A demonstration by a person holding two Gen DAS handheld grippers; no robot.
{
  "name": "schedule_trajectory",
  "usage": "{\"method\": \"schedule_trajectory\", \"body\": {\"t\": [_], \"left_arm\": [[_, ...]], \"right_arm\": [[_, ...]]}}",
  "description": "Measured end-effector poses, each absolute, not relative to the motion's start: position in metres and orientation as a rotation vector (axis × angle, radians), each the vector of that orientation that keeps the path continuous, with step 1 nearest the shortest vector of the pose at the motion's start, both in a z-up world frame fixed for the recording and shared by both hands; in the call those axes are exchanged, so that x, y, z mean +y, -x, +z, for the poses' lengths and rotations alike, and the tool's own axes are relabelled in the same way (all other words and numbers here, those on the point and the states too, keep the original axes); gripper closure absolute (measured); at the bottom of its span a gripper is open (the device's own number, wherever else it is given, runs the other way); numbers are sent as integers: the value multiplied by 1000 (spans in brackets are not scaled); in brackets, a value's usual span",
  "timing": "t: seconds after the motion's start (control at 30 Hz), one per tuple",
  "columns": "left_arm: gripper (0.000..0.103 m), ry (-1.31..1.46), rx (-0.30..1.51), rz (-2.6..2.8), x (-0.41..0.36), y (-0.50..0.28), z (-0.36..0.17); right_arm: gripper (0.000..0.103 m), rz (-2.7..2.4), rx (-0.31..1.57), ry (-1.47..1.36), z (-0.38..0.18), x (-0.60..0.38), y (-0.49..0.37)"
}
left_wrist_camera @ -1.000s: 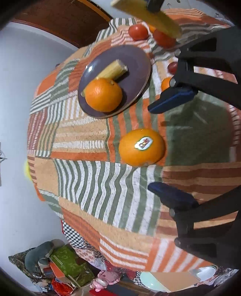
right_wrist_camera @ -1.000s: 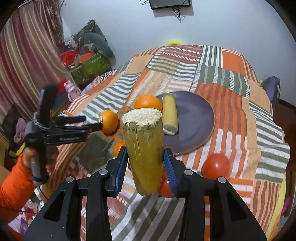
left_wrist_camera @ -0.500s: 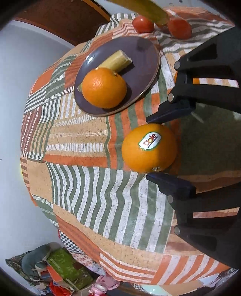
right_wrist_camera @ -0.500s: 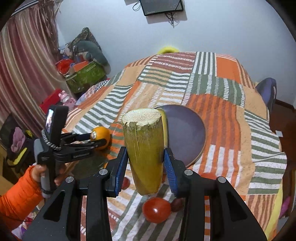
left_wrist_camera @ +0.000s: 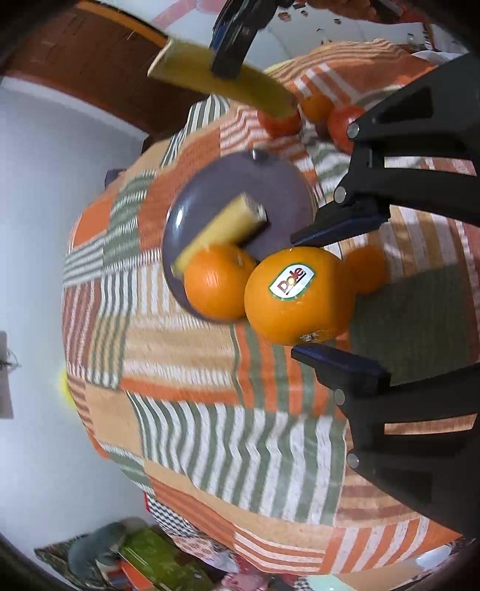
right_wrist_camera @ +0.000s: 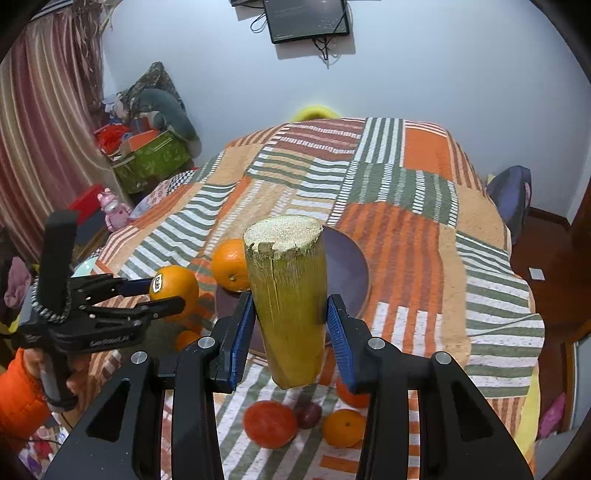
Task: Organize fruits
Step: 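Place corn cob beside the first with right tool while left tool sets Dole orange on plate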
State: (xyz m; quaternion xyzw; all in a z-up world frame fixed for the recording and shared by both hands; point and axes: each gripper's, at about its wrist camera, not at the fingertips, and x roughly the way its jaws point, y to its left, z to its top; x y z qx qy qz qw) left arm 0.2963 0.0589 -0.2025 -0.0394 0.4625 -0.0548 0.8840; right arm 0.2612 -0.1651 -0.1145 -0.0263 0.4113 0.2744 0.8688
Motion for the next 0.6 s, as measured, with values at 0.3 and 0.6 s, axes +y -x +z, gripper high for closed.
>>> {"method": "schedule_trajectory", "body": {"t": [0.3, 0.6], "left_arm": [[53, 54, 982, -172, 26, -312, -206], [53, 24, 979, -179, 16, -319, -214]], "right_arm": [[66, 537, 868, 49, -123, -179, -277], [67, 562, 911, 61, -142, -171, -299]]}}
